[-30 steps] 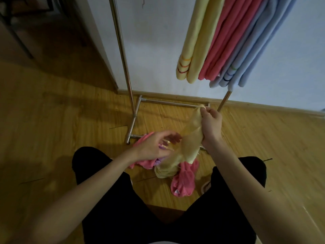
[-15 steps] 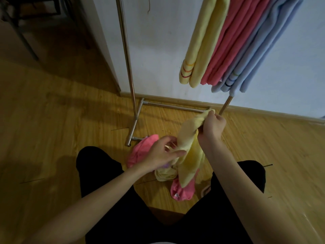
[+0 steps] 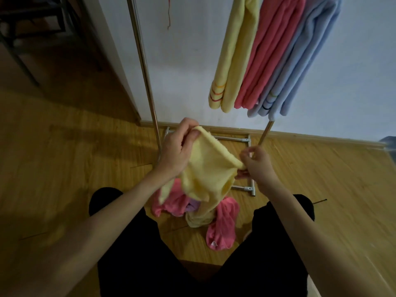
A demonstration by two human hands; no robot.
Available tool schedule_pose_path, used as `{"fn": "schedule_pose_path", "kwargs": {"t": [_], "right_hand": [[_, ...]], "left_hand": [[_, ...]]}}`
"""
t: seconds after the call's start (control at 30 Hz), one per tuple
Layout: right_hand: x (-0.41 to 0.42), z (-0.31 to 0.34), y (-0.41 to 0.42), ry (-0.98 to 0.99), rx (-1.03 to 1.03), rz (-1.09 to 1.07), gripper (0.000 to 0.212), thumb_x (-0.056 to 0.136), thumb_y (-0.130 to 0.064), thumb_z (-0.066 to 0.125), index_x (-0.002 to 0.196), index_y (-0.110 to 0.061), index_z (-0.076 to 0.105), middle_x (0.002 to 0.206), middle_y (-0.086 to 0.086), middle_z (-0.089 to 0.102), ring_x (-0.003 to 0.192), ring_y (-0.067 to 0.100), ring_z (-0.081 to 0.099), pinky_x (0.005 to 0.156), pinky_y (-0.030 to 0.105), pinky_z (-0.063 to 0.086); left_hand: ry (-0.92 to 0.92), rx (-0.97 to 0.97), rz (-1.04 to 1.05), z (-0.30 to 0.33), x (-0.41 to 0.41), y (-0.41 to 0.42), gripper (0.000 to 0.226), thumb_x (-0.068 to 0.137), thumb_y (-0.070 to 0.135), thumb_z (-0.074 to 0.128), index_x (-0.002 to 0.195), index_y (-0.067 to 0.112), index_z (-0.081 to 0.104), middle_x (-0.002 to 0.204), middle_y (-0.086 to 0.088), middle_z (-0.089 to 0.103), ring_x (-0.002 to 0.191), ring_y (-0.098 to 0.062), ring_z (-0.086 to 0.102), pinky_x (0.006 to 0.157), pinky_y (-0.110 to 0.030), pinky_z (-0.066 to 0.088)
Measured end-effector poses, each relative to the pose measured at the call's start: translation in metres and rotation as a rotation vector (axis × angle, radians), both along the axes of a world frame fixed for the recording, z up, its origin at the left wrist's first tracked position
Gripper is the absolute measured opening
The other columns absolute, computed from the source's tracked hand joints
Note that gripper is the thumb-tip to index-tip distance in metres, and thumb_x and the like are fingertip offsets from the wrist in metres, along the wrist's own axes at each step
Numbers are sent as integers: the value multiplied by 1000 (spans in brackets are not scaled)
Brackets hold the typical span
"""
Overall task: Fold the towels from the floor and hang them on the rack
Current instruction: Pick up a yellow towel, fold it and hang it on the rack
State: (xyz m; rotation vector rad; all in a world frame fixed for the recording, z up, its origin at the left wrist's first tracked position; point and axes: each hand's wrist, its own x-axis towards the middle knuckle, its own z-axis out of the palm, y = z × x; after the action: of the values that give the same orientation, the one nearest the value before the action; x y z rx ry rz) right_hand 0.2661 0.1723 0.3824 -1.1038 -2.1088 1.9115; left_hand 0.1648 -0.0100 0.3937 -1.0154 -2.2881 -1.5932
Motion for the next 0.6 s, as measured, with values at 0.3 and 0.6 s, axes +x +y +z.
{"fn": "schedule_pose_path", "kwargs": {"t": [0.3, 0.6], "right_hand": [[10, 10, 12, 164, 218, 659, 20, 93, -20, 60, 109, -12, 70, 99, 0, 72, 94, 9, 65, 87, 28, 50], [-18, 34, -25, 534, -478, 487, 33, 90, -26, 62, 102, 4, 62, 84, 12, 62, 81, 21, 59, 78, 32, 47]], "left_hand": [[68, -64, -252, 56, -7, 9, 4, 91, 24, 53, 91, 21, 56, 69, -13, 55, 61, -31, 51, 56, -34, 40], [-13, -97, -276, 62, -4, 0, 10, 86, 32, 58, 87, 22, 57, 71, -19, 60, 66, -38, 56, 59, -41, 44]]}}
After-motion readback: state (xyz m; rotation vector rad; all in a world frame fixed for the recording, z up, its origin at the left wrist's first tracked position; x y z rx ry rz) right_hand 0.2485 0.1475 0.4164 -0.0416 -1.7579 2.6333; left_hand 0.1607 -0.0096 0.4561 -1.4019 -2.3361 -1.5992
